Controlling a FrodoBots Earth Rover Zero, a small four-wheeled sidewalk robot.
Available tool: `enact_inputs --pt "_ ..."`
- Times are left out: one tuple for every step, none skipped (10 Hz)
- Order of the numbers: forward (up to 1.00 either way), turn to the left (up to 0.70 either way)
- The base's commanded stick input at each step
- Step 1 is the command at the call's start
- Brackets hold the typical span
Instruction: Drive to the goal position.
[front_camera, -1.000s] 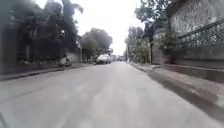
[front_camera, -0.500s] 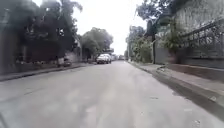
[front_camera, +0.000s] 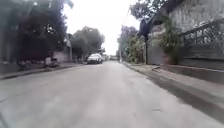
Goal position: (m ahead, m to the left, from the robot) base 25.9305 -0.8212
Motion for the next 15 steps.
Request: enact_inputs --pt "0.85 0.0" --pt "0.85 0.0" --pt "0.85 0.0" --pt "0.85 0.0" --pt "0.85 0.0" --pt "0.85 0.0" --pt "0.85 0.0" --pt "0.85 0.0" --pt "0.85 0.0" --pt "0.85 0.0" --pt "0.85 0.0" --pt "0.85 0.0" --pt "0.85 0.0" --pt "0.85 -0.05" --pt "0.85 -0.31"
